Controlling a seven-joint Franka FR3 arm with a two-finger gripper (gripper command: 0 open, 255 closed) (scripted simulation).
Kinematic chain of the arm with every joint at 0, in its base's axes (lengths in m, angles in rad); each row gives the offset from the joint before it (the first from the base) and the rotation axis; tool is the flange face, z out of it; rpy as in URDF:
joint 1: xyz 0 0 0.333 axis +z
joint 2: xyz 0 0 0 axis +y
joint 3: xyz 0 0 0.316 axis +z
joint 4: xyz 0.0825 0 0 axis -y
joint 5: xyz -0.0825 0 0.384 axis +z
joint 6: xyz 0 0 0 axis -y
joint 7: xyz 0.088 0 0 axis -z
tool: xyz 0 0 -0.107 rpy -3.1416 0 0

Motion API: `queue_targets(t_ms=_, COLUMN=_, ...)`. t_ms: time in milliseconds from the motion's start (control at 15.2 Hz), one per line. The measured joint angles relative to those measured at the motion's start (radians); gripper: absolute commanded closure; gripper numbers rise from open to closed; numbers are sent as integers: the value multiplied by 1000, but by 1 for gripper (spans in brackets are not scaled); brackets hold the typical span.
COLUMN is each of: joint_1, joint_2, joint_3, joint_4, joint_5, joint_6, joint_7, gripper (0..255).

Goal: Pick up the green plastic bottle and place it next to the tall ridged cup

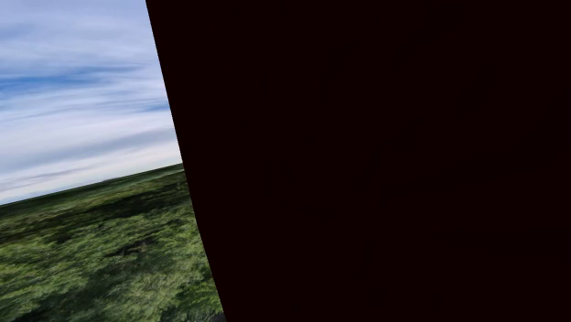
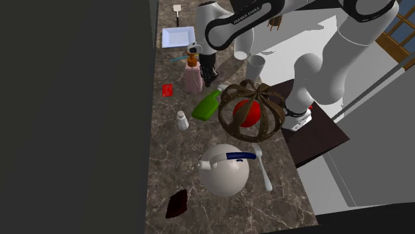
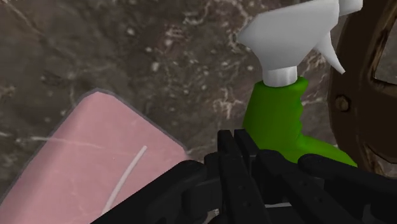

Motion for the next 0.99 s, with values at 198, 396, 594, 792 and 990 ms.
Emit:
queue_targets(t_ms=198, joint_1=17, joint_2=-9, joint_3=21, joint_4=-12, joint_5=-20, joint_6=30, joint_7=62, gripper=255)
queue_targets(t_ms=396, joint_1=19, joint_2=-12, joint_3=21, joint_4=-11, joint_5=-35, joint_6=17, joint_7=79, gripper=255)
queue_targets(t_ms=594, joint_1=18, joint_2=-13, joint_3=19, joint_4=-7, joint_5=-39, joint_6=-10, joint_7=79, gripper=0)
queue_targets(t_ms=792, joint_1=15, joint_2=-8, joint_3=13, joint_4=10, joint_5=-47, joint_6=-115, joint_7=75, gripper=0)
queue_targets(t_ms=990, joint_1=18, joint_2=-10, joint_3=15, joint_4=-2, joint_5=-37, joint_6=-92, joint_7=72, gripper=0)
